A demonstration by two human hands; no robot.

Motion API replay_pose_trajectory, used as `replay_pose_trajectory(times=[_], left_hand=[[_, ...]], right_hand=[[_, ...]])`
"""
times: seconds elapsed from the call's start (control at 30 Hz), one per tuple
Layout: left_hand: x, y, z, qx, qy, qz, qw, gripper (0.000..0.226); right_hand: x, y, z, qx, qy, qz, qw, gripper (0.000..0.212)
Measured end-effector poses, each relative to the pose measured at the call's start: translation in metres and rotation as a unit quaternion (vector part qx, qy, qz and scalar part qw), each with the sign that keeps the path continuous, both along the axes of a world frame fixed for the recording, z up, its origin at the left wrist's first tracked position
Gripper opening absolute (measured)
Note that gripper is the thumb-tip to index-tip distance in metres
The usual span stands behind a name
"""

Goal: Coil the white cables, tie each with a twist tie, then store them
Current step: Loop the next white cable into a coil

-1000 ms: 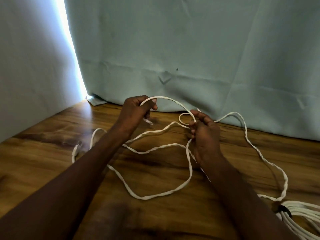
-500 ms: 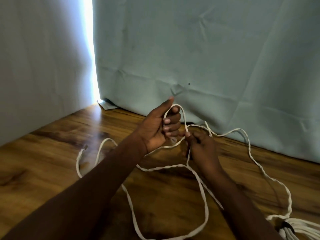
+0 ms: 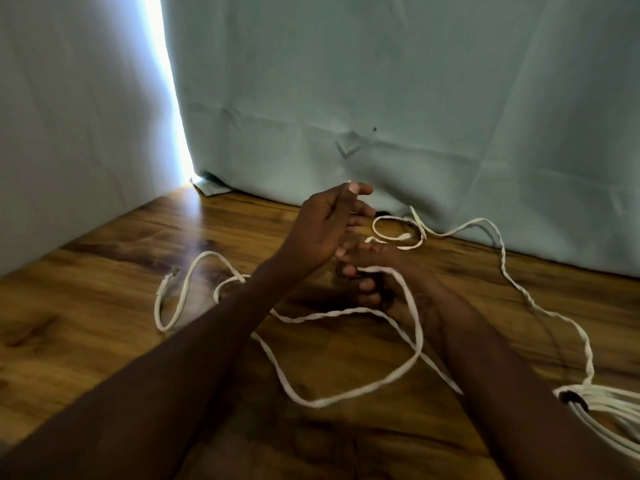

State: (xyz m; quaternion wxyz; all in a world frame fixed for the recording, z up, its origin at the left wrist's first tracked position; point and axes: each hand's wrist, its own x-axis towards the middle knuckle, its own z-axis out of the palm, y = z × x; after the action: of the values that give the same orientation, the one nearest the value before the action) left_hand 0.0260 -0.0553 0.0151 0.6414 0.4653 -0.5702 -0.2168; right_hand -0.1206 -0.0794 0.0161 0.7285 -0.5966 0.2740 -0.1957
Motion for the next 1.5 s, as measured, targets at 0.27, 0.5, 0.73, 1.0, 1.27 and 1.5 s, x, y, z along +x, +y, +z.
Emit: replay_pose_trajectory(times=[0.27,0.5,0.73,1.0,1.27,1.5], left_hand=[[0.032,-0.001,-0.004,-0.018,-0.241,0.144,0.960,0.037],[0.034,0.008,0.008,0.052,-0.162,0.060,0.984,0.050],[0.017,0.016,0.025,0.166,-0.042,-0.132,0.976,0.051],[0.021,0.016,0.024,0.288,0.060,-0.206,0.933,0.046],[0.022,0.024,0.020,0.290,0.094,-0.390,0.869,0.047],[0.014,0.009,0.009,0.208,0.246,-0.378,0.868,0.050]], right_hand=[[-0.030,-0.016,0.014,0.151,-0.214,0.121,0.958,0.062],[-0.032,-0.027,0.017,-0.166,-0.181,-0.200,0.949,0.022],[-0.030,-0.033,-0.004,-0.559,0.050,-0.350,0.750,0.014],[-0.020,-0.019,-0.004,-0.569,-0.034,-0.248,0.783,0.013],[-0.018,-0.018,-0.005,-0.525,-0.007,-0.246,0.815,0.032],[-0.020,-0.018,0.001,-0.405,-0.093,-0.231,0.880,0.017]])
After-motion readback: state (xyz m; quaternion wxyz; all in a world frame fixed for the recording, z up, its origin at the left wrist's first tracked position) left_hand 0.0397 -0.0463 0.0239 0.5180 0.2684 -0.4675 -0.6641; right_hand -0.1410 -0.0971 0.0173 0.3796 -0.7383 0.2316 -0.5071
